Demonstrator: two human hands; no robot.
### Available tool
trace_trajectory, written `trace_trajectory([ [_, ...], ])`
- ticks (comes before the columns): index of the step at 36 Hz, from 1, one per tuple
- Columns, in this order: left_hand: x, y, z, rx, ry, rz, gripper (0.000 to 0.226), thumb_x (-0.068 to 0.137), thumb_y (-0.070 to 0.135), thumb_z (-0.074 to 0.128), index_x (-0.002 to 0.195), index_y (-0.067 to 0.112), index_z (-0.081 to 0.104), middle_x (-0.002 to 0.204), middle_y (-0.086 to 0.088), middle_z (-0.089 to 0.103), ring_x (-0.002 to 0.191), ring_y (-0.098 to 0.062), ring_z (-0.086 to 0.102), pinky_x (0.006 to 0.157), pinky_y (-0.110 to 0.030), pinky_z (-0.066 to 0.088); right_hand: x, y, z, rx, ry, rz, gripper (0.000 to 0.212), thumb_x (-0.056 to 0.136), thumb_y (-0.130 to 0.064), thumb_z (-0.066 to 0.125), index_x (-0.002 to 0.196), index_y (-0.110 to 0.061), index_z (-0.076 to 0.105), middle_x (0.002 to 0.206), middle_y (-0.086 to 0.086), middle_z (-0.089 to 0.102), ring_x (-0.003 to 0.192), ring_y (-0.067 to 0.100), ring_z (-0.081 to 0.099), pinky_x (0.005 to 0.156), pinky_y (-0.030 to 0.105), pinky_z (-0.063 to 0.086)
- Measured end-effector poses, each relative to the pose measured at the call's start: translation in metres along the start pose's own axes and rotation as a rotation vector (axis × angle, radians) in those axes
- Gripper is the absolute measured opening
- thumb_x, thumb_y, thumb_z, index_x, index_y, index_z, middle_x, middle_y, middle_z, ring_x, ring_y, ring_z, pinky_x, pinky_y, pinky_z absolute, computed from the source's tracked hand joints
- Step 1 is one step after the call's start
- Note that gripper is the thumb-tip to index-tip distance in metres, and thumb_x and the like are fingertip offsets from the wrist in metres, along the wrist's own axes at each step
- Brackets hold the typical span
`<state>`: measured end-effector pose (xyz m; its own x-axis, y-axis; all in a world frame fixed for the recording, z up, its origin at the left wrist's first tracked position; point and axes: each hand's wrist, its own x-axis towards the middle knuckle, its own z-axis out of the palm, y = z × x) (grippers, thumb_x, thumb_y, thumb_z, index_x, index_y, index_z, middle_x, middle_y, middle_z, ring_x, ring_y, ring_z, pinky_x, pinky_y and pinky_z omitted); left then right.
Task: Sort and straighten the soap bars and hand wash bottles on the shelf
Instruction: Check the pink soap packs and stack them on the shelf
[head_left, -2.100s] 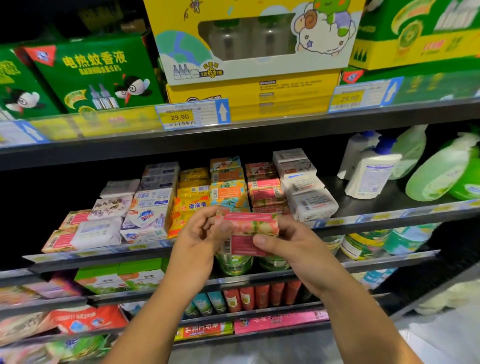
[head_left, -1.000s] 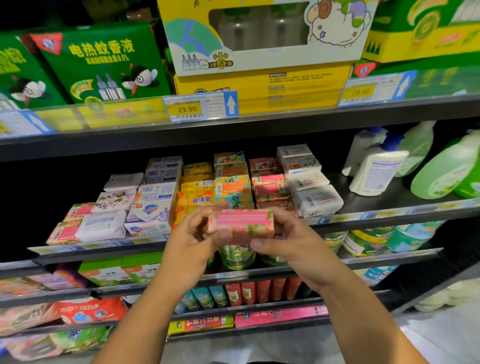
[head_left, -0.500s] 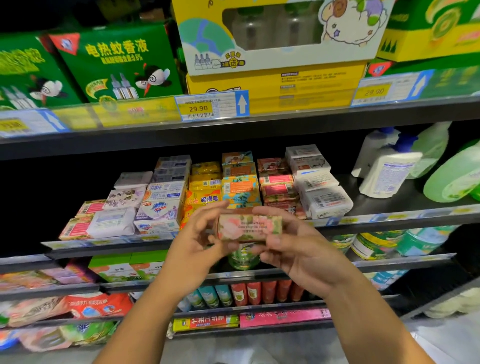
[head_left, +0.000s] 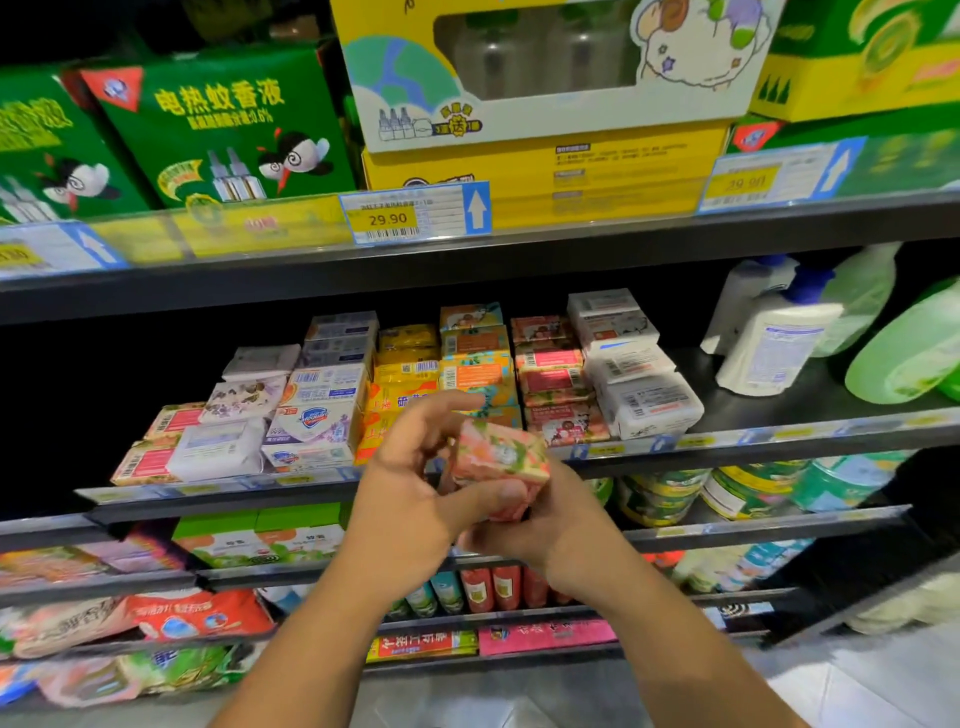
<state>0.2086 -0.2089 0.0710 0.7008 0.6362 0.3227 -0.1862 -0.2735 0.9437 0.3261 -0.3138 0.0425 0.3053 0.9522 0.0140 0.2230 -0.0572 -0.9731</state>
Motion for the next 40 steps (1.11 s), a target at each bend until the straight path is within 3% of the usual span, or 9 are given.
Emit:
trace_trajectory([
  [5, -0.001, -0.005, -0.01, -0.002, 0.031, -0.043, 0.064, 0.053, 0.055, 0.092, 0.11, 0.044, 0.064, 0.108, -0.001, 0.071, 0.111, -0.023, 0.066, 0.09, -0.053, 0.055, 0.001, 0.003, -0.02, 0.249, 0.11, 0.076, 0.061, 0.066, 0.006, 0.088, 0.116, -0.021, 0.064, 0.111, 0.002, 0.074, 0.105, 0.02, 0.071, 0.087, 0.039, 0.059],
  [9, -0.002, -0.011, -0.022, 0.087, 0.047, -0.053, 0.064, 0.059, 0.056, 0.089, 0.115, 0.044, 0.06, 0.098, 0.001, 0.071, 0.104, -0.021, 0.066, 0.094, -0.06, 0.05, 0.001, 0.008, -0.039, 0.372, 0.176, 0.005, 0.063, 0.061, -0.003, 0.092, 0.115, -0.019, 0.063, 0.112, 0.009, 0.073, 0.108, 0.028, 0.069, 0.083, 0.039, 0.06],
  [16, -0.013, -0.025, -0.021, 0.152, -0.067, -0.255, 0.072, 0.061, 0.037, 0.089, 0.123, 0.041, 0.052, 0.1, 0.01, 0.072, 0.101, -0.009, 0.068, 0.096, -0.038, 0.051, 0.015, -0.006, -0.02, 0.418, 0.199, -0.092, 0.064, 0.06, -0.002, 0.086, 0.116, -0.021, 0.063, 0.096, 0.009, 0.073, 0.096, 0.026, 0.072, 0.078, 0.035, 0.06],
  [20, -0.02, -0.038, -0.029, 0.044, -0.095, -0.375, 0.084, 0.06, 0.023, 0.087, 0.136, 0.018, 0.051, 0.119, -0.007, 0.071, 0.111, -0.026, 0.068, 0.093, -0.049, 0.055, 0.027, -0.005, 0.009, 0.301, 0.108, -0.091, 0.072, 0.058, -0.009, 0.092, 0.12, -0.031, 0.062, 0.1, 0.01, 0.071, 0.1, 0.028, 0.07, 0.087, 0.045, 0.058],
  [23, -0.024, -0.044, -0.045, -0.007, 0.013, -0.41, 0.081, 0.05, 0.024, 0.088, 0.124, 0.018, 0.056, 0.103, -0.002, 0.074, 0.097, -0.021, 0.072, 0.077, -0.033, 0.057, 0.035, -0.005, 0.012, 0.237, 0.1, -0.048, 0.076, 0.055, -0.017, 0.096, 0.12, -0.037, 0.061, 0.103, 0.003, 0.073, 0.1, 0.023, 0.07, 0.09, 0.05, 0.057],
  [26, -0.026, -0.045, -0.063, -0.08, 0.135, -0.402, 0.082, 0.045, 0.026, 0.093, 0.118, 0.017, 0.058, 0.085, -0.002, 0.071, 0.087, -0.021, 0.07, 0.079, -0.041, 0.057, 0.046, -0.004, 0.007, 0.226, 0.102, -0.032, 0.072, 0.058, -0.022, 0.097, 0.117, -0.041, 0.062, 0.106, 0.0, 0.073, 0.104, 0.019, 0.069, 0.097, 0.054, 0.052],
  [29, -0.024, -0.04, -0.083, -0.277, 0.234, -0.389, 0.089, 0.036, 0.028, 0.101, 0.115, 0.014, 0.062, 0.09, -0.007, 0.074, 0.084, -0.022, 0.071, 0.073, -0.033, 0.059, 0.056, -0.004, 0.008, 0.207, 0.082, 0.017, 0.065, 0.059, -0.022, 0.095, 0.113, -0.042, 0.066, 0.099, -0.009, 0.07, 0.103, 0.013, 0.067, 0.1, 0.048, 0.049],
  [35, -0.013, -0.028, -0.119, -0.444, 0.321, -0.477, 0.048, 0.054, 0.013, 0.089, 0.098, 0.018, 0.071, 0.095, -0.012, 0.072, 0.085, -0.023, 0.071, 0.074, -0.035, 0.058, 0.081, -0.023, 0.043, 0.338, -0.025, 0.153, 0.037, 0.058, -0.018, 0.083, 0.093, -0.026, 0.074, 0.083, -0.008, 0.072, 0.08, 0.009, 0.069, 0.07, 0.022, 0.057],
  [40, -0.008, -0.023, -0.154, -0.326, 0.27, -0.757, 0.027, 0.078, 0.027, 0.072, 0.09, 0.004, 0.065, 0.063, -0.004, 0.064, 0.045, -0.012, 0.058, 0.039, -0.018, 0.042, 0.102, -0.032, 0.079, 0.274, -0.009, 0.419, 0.033, 0.073, -0.054, 0.075, 0.087, -0.024, 0.074, 0.072, -0.004, 0.071, 0.065, 0.012, 0.067, 0.066, 0.027, 0.05],
])
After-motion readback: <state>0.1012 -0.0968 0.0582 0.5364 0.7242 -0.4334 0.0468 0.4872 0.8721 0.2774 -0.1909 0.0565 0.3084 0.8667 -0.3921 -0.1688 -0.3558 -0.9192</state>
